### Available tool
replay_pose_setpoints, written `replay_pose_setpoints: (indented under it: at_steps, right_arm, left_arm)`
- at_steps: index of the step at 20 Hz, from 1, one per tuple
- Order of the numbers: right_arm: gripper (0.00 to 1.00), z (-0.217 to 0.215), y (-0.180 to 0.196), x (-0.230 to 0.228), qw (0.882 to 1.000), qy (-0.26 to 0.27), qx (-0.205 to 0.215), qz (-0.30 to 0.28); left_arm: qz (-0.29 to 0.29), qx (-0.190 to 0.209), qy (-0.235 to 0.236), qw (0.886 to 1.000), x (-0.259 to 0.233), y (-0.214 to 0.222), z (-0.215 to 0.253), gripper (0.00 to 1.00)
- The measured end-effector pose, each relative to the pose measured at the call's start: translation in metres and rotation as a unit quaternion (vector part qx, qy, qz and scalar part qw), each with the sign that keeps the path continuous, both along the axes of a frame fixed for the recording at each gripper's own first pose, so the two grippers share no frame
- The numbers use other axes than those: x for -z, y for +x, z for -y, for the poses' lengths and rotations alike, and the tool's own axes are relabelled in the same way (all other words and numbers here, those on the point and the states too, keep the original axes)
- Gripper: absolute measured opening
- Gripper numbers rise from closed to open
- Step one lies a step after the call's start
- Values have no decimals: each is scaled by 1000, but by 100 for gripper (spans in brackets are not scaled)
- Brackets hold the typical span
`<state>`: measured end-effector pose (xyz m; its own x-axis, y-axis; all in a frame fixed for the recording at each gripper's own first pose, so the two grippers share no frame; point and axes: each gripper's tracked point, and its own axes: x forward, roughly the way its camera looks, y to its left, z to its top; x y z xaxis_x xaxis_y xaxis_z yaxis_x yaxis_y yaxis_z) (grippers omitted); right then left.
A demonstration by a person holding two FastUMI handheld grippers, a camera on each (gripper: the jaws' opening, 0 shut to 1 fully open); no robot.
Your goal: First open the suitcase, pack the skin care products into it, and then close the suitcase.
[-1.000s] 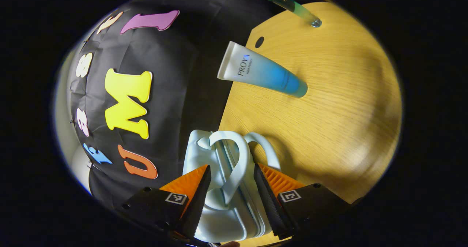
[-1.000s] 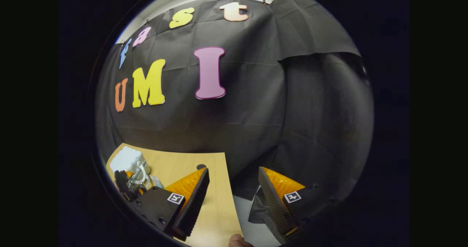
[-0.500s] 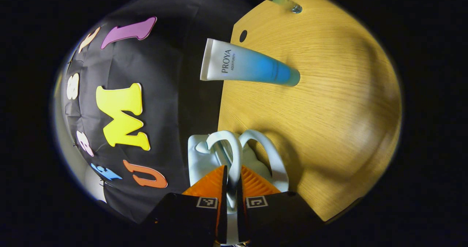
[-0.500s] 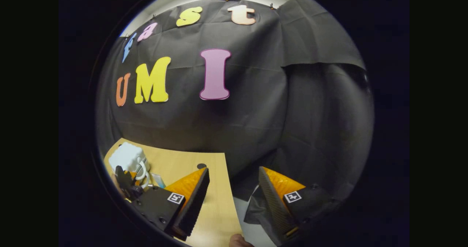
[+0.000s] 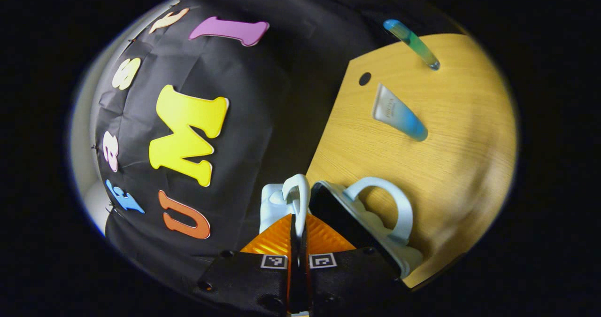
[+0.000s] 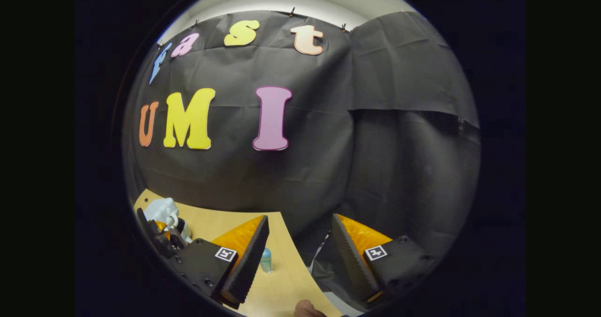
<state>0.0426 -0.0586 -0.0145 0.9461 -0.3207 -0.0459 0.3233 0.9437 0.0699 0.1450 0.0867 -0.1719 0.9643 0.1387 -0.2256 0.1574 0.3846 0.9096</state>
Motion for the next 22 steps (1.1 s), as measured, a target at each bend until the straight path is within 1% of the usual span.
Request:
replay_pose_setpoints:
  at_steps: [4, 7, 9, 12, 13, 14, 16, 18, 20, 22]
  right_arm:
    - [80, -43, -1, -21, 1000, 8, 20, 16]
    - [80, -84, 0, -32, 1000, 0, 15, 19]
    - [80, -111, 2, -39, 1000, -7, 8, 24]
    - [80, -149, 7, -42, 1000, -19, -6, 23]
    - [80, -162, 7, -43, 999, -22, -12, 20]
    - [80, -171, 8, -44, 999, -25, -18, 20]
    - [80, -186, 9, -45, 999, -18, -26, 17]
    - [80, -194, 13, -39, 999, 1, -32, 5]
    - [80, -196, 13, -33, 999, 18, -29, -4]
    - [80, -194, 11, -31, 999, 19, -25, -9]
  left_arm:
    - [33, -5, -43, 999, -60, -5, -56, 2]
    - [55, -18, -71, 996, -95, -10, -114, 2]
    - [64, -28, -110, 991, -105, -11, -155, 2]
    - [79, -48, -169, 981, -110, -16, -211, 3]
    - [81, -42, -184, 979, -110, -19, -224, 3]
    - [84, -39, -191, 977, -108, -20, -239, 2]
    - [84, -48, -196, 976, -101, -22, -269, 2]
    - [85, -55, -211, 972, -93, -17, -301, 2]
    - [98, -58, -231, 966, -83, -15, -329, 3]
    - [96, -77, -242, 963, -67, -8, -358, 2]
